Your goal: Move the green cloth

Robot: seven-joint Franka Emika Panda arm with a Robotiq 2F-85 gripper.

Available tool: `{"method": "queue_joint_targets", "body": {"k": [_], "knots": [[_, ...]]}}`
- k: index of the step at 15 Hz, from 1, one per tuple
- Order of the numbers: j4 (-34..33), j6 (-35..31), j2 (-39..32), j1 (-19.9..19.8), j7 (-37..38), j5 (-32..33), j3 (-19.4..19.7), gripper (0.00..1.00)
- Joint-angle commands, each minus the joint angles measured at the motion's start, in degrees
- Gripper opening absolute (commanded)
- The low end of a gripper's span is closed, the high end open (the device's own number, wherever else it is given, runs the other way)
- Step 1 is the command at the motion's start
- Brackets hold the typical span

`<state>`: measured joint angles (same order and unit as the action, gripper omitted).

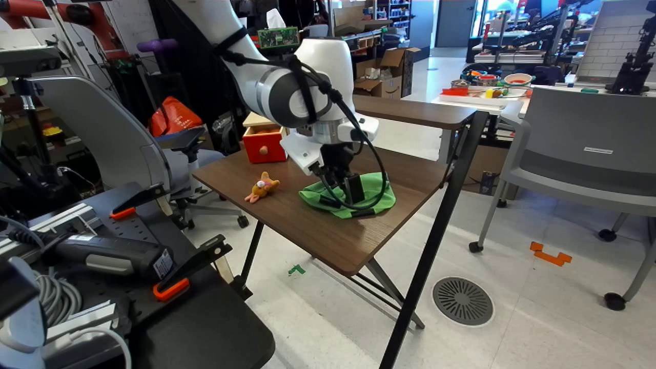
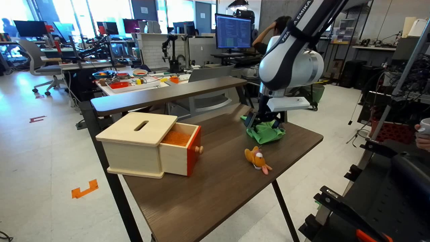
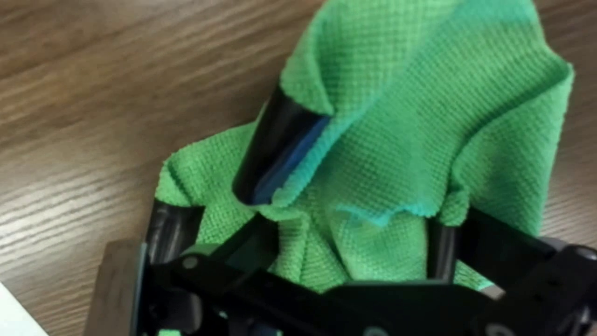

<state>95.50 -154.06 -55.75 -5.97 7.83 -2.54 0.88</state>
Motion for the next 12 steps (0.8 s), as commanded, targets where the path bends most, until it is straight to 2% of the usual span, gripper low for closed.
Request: {"method": "queue_joint_targets", "body": {"k": [1, 8, 12], "knots": [[-13.77, 6.1, -8.27, -0.59, -1.63, -1.09, 0.24, 1.0], [-32.23, 15.87, -16.32, 0.29, -0.44, -0.59, 0.96, 1.0], [-36.07, 19.39, -17.02, -0.07, -0.63, -0.68, 0.78, 1.0]]}}
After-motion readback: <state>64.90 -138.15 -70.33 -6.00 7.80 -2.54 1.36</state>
